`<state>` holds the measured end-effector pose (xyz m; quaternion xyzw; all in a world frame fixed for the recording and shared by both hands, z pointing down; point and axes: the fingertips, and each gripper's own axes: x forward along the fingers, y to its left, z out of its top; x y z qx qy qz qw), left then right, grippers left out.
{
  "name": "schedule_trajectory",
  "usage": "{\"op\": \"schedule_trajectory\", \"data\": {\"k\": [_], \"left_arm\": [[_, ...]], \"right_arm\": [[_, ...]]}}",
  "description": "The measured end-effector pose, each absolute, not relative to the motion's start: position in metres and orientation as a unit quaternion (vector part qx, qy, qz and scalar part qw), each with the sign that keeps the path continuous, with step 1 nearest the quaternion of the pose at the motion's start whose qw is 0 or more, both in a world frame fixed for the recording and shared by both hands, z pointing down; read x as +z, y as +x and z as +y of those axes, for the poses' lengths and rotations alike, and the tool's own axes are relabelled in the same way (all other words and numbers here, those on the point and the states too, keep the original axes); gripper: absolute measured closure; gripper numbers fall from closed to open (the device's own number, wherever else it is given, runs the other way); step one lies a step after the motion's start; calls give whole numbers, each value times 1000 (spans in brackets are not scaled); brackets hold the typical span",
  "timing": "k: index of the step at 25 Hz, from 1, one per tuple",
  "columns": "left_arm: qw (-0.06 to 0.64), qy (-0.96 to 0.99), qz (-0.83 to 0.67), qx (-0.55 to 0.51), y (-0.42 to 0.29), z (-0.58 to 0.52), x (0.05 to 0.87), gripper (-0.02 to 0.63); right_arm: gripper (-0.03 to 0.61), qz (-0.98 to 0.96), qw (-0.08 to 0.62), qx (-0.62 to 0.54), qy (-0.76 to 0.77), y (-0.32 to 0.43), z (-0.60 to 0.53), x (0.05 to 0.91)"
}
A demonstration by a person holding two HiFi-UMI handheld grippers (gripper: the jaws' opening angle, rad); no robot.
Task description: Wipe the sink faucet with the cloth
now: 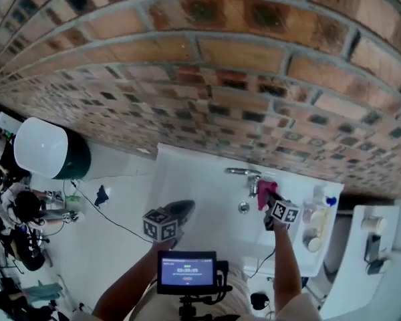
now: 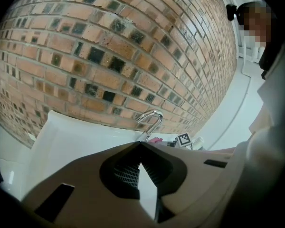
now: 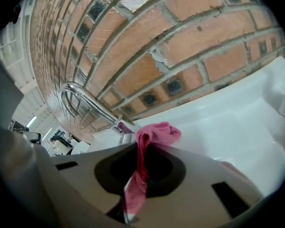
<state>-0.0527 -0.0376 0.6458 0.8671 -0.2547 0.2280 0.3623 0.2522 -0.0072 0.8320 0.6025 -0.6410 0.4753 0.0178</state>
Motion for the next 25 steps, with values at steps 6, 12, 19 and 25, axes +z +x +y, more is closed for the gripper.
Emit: {"op": "schedule_trajectory", "data": {"k": [6, 12, 19, 25], "left_arm": [[356, 868, -260, 227, -52, -47, 643, 614], [353, 873, -250, 226, -46, -46, 637, 614], [359, 872, -249, 223, -49, -43, 641, 614], [365, 867, -257, 222, -57, -44, 645, 614]], "right_arm": [[534, -633, -14, 500, 590, 244, -18, 844], [534, -633, -16, 511, 582, 236, -19, 844], [534, -634, -20, 515, 576, 229, -24, 848], [534, -633, -17, 516, 577, 226, -25, 848]]}}
